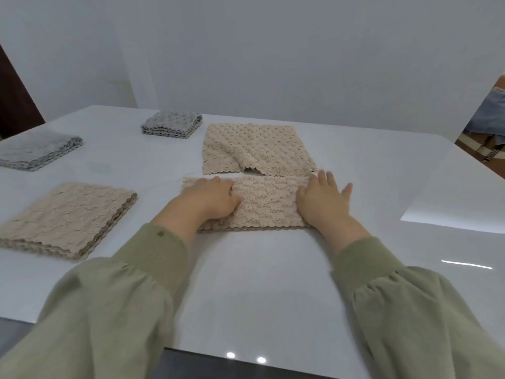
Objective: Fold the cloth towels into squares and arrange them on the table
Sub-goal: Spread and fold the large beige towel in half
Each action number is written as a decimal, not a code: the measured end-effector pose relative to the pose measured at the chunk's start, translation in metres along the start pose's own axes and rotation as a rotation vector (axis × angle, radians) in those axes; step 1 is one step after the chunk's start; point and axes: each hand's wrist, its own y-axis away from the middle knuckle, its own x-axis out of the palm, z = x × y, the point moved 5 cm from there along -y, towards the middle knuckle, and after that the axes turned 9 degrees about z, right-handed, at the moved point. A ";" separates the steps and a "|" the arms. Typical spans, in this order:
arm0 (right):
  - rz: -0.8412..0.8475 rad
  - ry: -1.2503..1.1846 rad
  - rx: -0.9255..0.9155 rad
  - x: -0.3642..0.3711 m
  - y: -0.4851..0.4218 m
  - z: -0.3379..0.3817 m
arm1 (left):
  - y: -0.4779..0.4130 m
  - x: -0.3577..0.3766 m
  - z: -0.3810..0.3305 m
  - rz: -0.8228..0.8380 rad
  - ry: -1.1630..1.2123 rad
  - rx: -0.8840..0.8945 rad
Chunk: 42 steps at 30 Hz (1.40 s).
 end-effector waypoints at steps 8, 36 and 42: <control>0.111 0.033 -0.300 0.017 0.000 0.034 | -0.005 0.016 -0.031 -0.140 0.018 0.087; -0.272 -0.533 -0.075 -0.018 -0.015 -0.045 | 0.019 0.026 -0.097 -0.224 -0.137 0.390; -0.393 -0.182 -0.102 -0.026 -0.008 -0.030 | 0.022 0.010 -0.088 -0.327 0.218 0.446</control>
